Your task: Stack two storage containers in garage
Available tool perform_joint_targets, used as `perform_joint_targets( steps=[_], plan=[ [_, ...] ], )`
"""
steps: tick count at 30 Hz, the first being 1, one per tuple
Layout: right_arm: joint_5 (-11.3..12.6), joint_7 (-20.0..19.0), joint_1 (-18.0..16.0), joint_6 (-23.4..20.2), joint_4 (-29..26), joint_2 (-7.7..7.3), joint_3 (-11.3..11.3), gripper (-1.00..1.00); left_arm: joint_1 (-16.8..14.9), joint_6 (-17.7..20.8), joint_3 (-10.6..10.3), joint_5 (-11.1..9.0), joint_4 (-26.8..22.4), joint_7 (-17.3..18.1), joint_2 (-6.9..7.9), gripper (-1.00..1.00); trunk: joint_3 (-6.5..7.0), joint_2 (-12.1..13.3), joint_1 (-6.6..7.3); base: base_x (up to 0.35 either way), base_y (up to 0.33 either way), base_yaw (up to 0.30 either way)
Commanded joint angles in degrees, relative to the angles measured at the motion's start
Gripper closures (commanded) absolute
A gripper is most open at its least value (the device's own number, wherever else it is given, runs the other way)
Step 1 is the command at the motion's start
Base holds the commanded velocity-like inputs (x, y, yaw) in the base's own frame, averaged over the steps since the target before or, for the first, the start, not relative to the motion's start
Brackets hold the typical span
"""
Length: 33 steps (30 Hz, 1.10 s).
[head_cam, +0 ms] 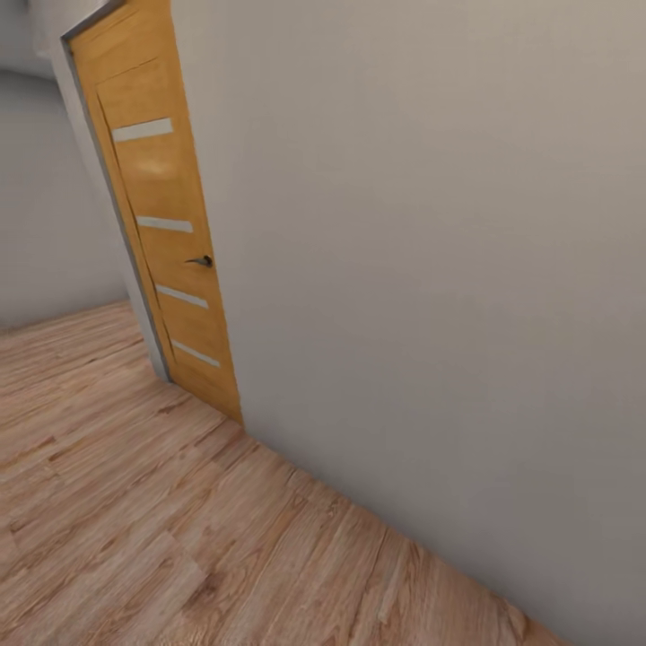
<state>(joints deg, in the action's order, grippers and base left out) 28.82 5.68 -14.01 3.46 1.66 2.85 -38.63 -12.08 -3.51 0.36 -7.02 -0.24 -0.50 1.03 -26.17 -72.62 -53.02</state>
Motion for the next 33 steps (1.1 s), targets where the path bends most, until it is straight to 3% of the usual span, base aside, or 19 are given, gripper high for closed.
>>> perform_joint_targets(
  steps=[1, 6, 23, 33],
  plan=[
    [0.54, 0.03, -0.05, 0.32, 0.15, 0.05, -0.48, -1.00, -0.04, -0.18, -0.01, -0.45, 0.07, -0.03, -0.01, -1.00, -0.06, -0.03, 0.00, 0.000, 0.000, 0.270],
    [0.54, 0.03, -0.05, 0.38, 0.17, 0.05, -0.42, -1.00, -0.04, -0.18, -0.01, -0.45, 0.07, -0.03, -0.03, -1.00, -0.06, -0.03, 0.00, 0.097, 0.000, 0.170],
    [0.42, -0.05, -0.05, 0.33, 0.10, 0.04, -0.48, -1.00, -0.04, -0.18, -0.01, -0.45, 0.07, -0.03, 0.03, -1.00, -0.06, -0.03, 0.00, 0.307, 0.000, 0.004],
    [0.45, 0.03, -0.05, 0.31, 0.10, 0.06, -0.48, -1.00, -0.04, -0.18, -0.01, -0.45, 0.07, -0.03, 0.03, -1.00, -0.06, -0.03, 0.00, 0.040, 0.000, 0.138]
  ],
)
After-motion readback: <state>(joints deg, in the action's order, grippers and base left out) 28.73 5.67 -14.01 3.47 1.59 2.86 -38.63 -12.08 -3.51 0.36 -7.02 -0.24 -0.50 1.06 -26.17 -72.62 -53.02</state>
